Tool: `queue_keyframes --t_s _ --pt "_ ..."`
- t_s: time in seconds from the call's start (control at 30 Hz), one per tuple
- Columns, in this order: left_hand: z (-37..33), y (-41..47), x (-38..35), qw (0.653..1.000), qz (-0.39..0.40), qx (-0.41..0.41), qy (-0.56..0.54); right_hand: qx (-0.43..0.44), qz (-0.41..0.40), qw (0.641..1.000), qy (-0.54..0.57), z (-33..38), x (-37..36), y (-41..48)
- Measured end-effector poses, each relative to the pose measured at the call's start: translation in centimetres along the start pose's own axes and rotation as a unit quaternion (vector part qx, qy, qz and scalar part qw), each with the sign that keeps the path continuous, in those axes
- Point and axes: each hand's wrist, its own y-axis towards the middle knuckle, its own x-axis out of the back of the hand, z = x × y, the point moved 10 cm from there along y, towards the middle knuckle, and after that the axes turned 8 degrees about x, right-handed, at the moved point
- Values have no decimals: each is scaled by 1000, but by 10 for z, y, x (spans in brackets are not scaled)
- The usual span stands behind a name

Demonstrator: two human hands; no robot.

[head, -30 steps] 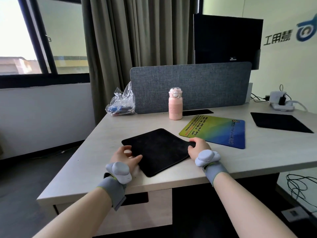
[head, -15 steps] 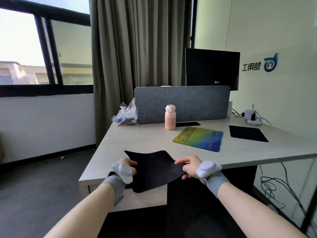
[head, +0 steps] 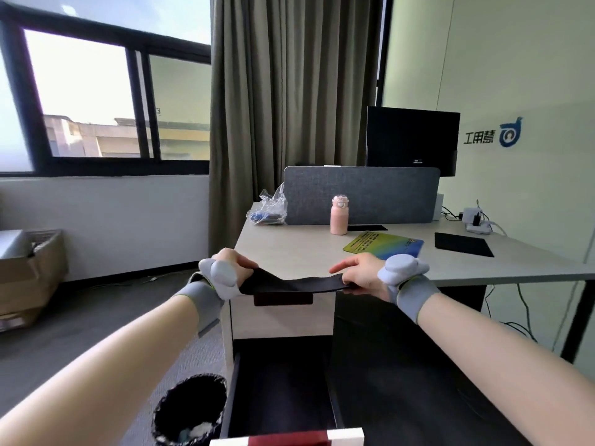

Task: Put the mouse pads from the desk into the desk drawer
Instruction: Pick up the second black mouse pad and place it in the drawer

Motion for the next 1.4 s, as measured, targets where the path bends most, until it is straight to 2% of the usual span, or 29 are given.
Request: queue_keyframes --t_s 0.13,0.27,0.43,0.67,0.9,1.0,1.17,1.4 --pt "23 -24 9 998 3 -29 56 -36 57 997 -28 -3 -36 -25" --pt "34 -21 1 996 17 -29 80 -58 54 997 -9 -16 -49 -29" --pt "72 7 -24 995 12 9 104 -90 65 994 -9 -56 -67 -18" --pt "150 57 -108 971 112 61 201 -146 97 984 -44 -142 -104 24" --pt "199 98 -175 972 109 85 192 -188 90 976 -60 -215 -128 71" --pt "213 107 -195 969 117 100 193 -212 133 966 -58 -237 -141 74" --pt "212 104 -190 969 96 122 194 -224 153 962 -37 -241 -140 70" --pt "143 70 -158 986 81 66 131 -194 153 969 23 -187 -125 40"
